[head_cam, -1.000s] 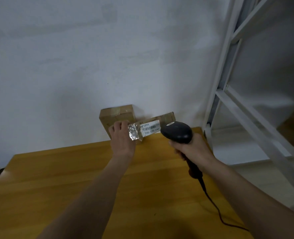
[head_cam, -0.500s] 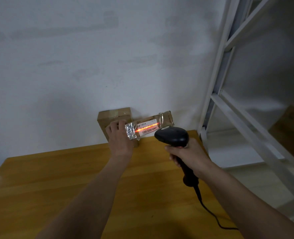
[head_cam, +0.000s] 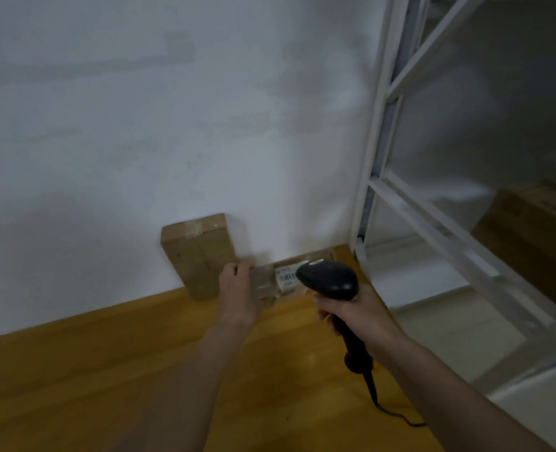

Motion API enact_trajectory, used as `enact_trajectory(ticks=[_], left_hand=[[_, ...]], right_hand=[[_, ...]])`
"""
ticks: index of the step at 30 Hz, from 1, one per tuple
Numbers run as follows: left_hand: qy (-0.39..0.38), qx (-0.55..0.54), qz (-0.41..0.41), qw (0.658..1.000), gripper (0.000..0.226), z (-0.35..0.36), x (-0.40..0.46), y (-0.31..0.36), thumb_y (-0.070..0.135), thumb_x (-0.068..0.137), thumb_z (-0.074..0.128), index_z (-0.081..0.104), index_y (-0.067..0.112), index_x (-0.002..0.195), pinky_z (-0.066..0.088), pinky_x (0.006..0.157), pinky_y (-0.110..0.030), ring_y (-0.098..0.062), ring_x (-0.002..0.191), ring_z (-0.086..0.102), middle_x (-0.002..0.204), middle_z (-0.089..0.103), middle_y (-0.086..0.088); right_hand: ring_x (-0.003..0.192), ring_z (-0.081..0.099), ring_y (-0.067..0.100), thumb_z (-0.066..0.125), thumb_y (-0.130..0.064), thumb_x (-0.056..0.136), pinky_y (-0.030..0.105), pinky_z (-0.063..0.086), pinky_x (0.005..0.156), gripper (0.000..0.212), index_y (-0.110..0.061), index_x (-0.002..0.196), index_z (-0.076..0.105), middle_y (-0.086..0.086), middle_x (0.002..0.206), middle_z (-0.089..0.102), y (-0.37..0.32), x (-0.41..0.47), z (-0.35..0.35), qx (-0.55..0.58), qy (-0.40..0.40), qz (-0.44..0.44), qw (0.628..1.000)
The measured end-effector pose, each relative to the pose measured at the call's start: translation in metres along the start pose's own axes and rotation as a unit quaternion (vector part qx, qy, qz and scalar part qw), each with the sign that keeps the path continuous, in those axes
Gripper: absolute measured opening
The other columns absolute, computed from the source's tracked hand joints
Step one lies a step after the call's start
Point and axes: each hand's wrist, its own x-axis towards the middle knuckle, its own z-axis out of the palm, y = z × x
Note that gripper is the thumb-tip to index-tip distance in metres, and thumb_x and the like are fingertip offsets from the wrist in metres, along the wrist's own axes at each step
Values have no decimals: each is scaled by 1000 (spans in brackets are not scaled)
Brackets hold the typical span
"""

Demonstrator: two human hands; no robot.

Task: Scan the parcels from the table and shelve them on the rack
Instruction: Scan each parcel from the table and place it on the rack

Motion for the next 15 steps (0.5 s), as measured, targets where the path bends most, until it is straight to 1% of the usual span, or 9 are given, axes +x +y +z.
enact_trajectory(ticks=[2, 4, 6, 8, 10, 11, 13, 15], left_hand=[[-83, 22, 23, 996, 68, 9, -4, 7, 23, 68, 86, 48, 20, 123, 41, 92, -26, -20, 115, 42, 124, 41, -3], [-158, 49, 62, 984, 62, 16, -11, 18, 23, 68, 83, 47, 21, 119, 43, 83, -26, -20, 111, 44, 121, 43, -3], [-212, 67, 98, 970, 64, 23, -21, 32, 26, 67, 82, 45, 22, 119, 44, 79, -25, -21, 110, 45, 119, 44, -2], [-251, 42, 106, 961, 73, 29, -33, 48, 23, 67, 82, 39, 23, 125, 44, 74, -22, -21, 108, 48, 119, 45, -2], [-283, 8, 117, 952, 75, 33, -48, 68, 18, 71, 79, 34, 20, 131, 41, 64, -18, -17, 99, 50, 115, 46, -2], [-292, 8, 126, 948, 73, 34, -56, 78, 18, 73, 78, 33, 18, 131, 39, 63, -18, -15, 96, 50, 111, 47, -1], [-299, 25, 148, 942, 65, 37, -73, 101, 23, 73, 80, 37, 21, 121, 40, 68, -21, -13, 95, 50, 106, 48, 2], [-306, 40, 176, 935, 63, 40, -94, 125, 30, 68, 84, 42, 23, 114, 42, 72, -23, -13, 98, 51, 109, 51, 3]], right_hand=[[50, 55, 14, 73, -11, 83, 27, 46, 53, 8, -6, 88, 69, 7, 68, 71, 10, -8, -5, 23, 34, 19, 999], [48, 54, 14, 72, -8, 82, 26, 46, 51, 6, -5, 87, 70, 8, 65, 70, 20, -19, -12, 39, 67, 32, 996], [49, 54, 15, 72, -7, 83, 27, 45, 51, 6, -4, 88, 70, 9, 64, 70, 27, -32, -23, 53, 88, 37, 994], [51, 53, 19, 72, -6, 82, 28, 45, 50, 9, -3, 90, 69, 13, 68, 70, 33, -46, -36, 67, 100, 34, 992], [52, 54, 20, 74, -8, 81, 29, 45, 51, 14, 0, 91, 69, 16, 70, 70, 39, -60, -51, 78, 112, 29, 990], [52, 54, 19, 75, -9, 81, 28, 45, 51, 15, 1, 91, 69, 16, 70, 69, 42, -68, -59, 84, 116, 26, 989], [49, 53, 18, 74, -9, 81, 27, 43, 50, 13, 2, 86, 68, 13, 66, 68, 49, -86, -77, 96, 124, 18, 987], [46, 53, 18, 73, -9, 82, 28, 43, 51, 12, 0, 76, 67, 10, 60, 65, 56, -109, -97, 100, 135, 13, 986]])
